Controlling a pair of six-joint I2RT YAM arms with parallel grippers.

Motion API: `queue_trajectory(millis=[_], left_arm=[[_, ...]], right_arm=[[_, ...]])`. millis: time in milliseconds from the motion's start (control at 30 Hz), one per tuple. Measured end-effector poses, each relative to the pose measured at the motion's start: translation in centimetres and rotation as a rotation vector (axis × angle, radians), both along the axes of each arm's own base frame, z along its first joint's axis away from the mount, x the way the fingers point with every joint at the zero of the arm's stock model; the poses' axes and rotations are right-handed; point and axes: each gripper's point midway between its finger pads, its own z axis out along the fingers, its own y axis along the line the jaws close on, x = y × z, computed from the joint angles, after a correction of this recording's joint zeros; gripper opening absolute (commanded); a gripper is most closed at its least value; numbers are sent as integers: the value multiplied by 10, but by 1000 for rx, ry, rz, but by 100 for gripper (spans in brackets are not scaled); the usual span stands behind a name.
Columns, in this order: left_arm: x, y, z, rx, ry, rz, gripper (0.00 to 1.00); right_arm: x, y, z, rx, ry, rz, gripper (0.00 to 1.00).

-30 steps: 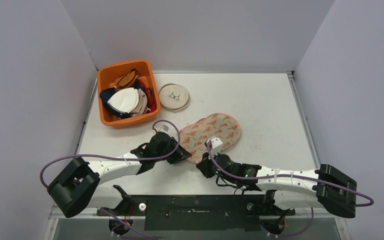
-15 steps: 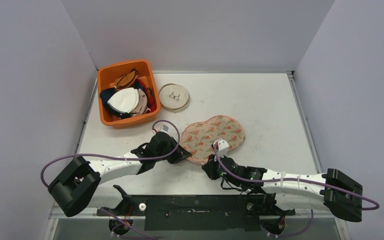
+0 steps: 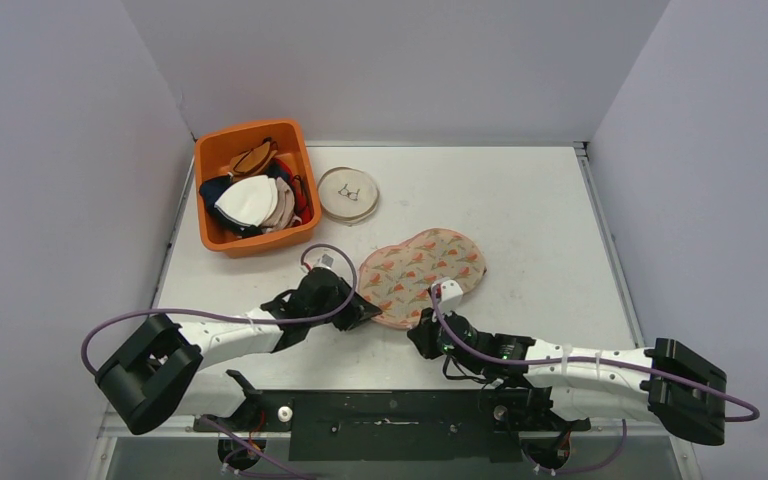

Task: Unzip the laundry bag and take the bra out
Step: Unzip the laundry bag at the center of the board.

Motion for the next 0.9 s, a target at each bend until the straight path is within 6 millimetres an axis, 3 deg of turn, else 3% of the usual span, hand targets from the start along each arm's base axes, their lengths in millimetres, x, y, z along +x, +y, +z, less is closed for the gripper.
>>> queue_trajectory(millis=[167, 300, 467, 633, 767, 900], left_arm=[[0, 8, -6, -1, -1, 46, 0], [0, 13, -14, -18, -2, 103, 0], [2, 9, -9, -65, -28, 161, 2], [-1, -2, -4, -81, -71, 181, 38], [-7, -7, -8, -50, -88, 155, 60], [-7, -13, -2, -12, -132, 101, 79]], right_arm=[[-1, -2, 7, 34, 14, -17, 73], [-2, -2, 24, 120, 32, -53, 98], [7, -3, 34, 228, 92, -144, 94], [26, -23, 9, 308, 194, -295, 94], [31, -40, -13, 347, 256, -394, 94], [36, -44, -17, 387, 280, -446, 94]])
